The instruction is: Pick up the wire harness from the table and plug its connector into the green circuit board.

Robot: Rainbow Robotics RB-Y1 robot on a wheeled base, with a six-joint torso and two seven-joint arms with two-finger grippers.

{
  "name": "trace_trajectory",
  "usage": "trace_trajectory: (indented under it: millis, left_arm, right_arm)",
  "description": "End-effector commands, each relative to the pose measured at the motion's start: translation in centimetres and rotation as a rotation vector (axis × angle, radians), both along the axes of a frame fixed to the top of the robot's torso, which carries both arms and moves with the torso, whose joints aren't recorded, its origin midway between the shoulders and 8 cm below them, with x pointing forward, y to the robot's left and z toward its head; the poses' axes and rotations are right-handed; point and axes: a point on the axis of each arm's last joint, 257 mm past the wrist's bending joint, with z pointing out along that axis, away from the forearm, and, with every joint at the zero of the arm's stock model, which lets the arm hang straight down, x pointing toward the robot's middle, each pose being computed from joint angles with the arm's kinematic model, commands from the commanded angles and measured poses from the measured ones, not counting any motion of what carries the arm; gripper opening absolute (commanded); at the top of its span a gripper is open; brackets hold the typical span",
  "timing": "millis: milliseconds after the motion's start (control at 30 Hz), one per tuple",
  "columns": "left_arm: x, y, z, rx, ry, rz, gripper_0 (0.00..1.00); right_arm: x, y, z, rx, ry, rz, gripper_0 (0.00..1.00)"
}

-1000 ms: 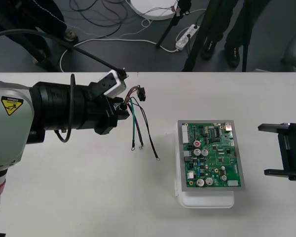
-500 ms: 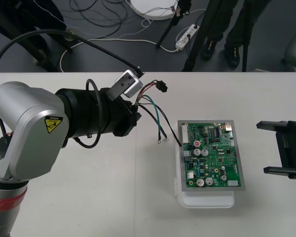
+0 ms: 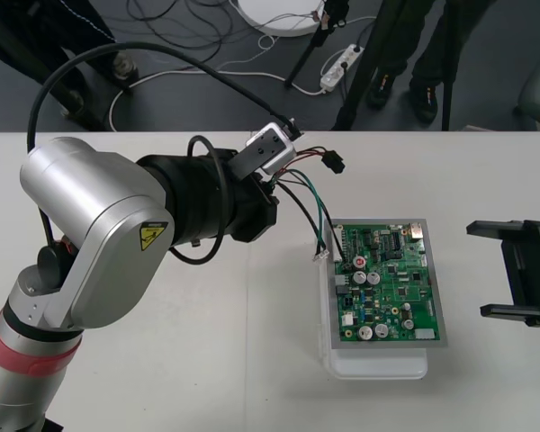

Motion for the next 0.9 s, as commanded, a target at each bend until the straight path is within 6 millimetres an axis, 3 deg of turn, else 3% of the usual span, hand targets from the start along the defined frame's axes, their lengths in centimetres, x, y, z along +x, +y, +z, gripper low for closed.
trace_trajectory:
  millis: [33, 900]
  left_arm:
    - [-0.4, -3.9, 5.3, -0.143, -0.071, -0.016, 0.0]
    - [0.0, -3.8, 6.0, -0.15, -0.103, -0.02, 0.0]
  right_arm:
    - [0.2, 0.2, 2.8, 0.027, -0.004, 0.033, 1.0]
    - [-1.2, 1.5, 8.3, 0.127, 0.146, -0.009, 1.0]
